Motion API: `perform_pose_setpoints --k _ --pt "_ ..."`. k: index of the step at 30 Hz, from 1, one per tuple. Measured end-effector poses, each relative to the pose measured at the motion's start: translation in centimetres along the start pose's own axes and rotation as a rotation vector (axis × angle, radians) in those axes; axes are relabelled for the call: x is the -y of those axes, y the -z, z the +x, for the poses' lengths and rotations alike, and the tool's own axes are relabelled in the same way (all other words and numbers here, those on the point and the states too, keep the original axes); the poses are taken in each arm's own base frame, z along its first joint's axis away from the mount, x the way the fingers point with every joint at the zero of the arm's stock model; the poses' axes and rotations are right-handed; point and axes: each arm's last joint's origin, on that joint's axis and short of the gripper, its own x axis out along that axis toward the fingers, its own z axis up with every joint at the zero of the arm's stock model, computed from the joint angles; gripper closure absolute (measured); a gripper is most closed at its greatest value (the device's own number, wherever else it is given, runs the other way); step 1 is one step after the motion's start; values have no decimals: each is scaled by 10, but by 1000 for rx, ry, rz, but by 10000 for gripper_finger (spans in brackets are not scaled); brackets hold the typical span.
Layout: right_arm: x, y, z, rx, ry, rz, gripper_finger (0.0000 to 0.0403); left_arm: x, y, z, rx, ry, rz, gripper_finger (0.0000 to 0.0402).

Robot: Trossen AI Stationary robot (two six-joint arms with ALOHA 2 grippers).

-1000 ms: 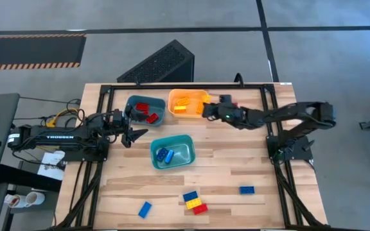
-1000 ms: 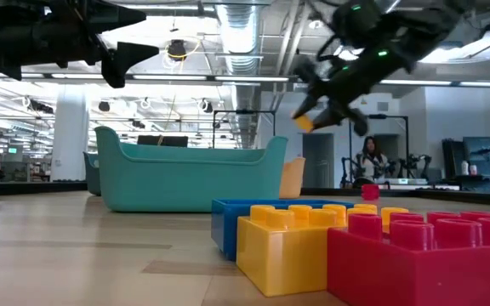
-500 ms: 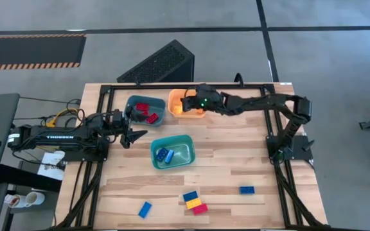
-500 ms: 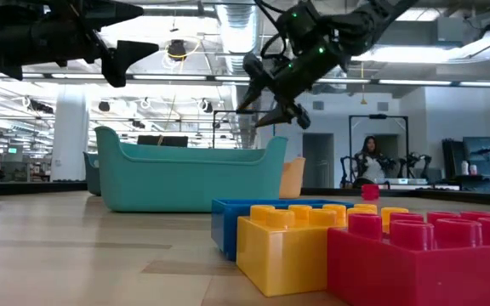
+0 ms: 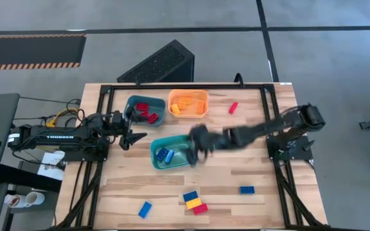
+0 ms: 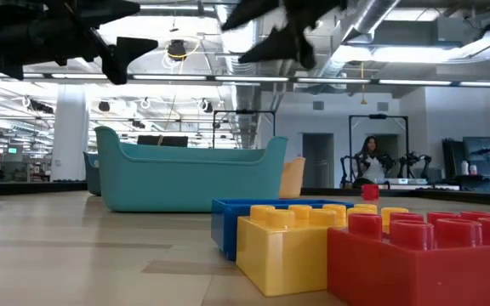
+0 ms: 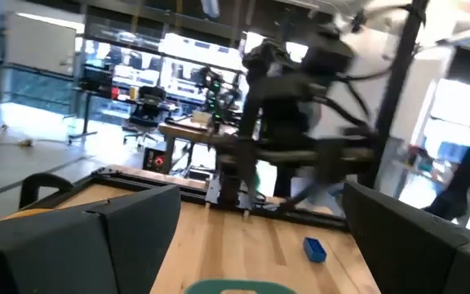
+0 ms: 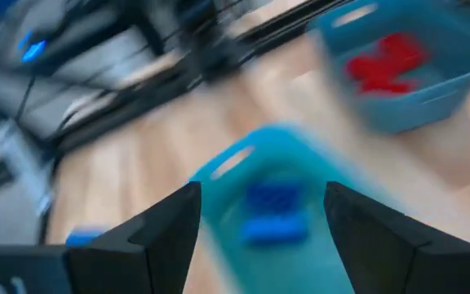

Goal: Sort & place blocks by color
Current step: Put the blue game piece into the green bin

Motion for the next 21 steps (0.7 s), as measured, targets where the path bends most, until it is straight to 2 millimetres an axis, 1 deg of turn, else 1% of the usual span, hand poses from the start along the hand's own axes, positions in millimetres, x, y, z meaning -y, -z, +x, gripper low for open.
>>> perform_pose_setpoints --k 2,4,6,8,10,12,13,16,18,19,21 --pt "-28 24 -5 -36 -47 -53 125 1 0 0 -8 29 19 75" --pt "-51 48 -9 -76 -88 -80 125 1 0 0 -7 47 29 75" --pt "-68 70 -14 -102 -100 -72 125 2 -1 0 -4 61 30 75" --pt "-81 89 -19 -107 -92 -47 125 3 -1 0 -11 86 18 75" --pt "-90 101 -24 -83 -65 -32 125 6 -3 2 -23 140 18 75" --pt "-98 113 -29 -39 -19 -47 125 17 -6 7 -97 221 40 75" --pt "-101 119 -34 -8 8 -68 125 24 -6 10 -157 242 47 75" --pt "-110 136 -48 129 98 -108 125 48 -1 16 -368 193 102 75" --pt "-111 152 -60 201 175 -174 125 64 5 17 -484 179 129 75" --pt "-112 157 -66 249 212 -193 125 72 8 17 -532 192 127 75" --pt "-115 163 -77 340 253 -172 125 89 12 17 -595 227 100 75"
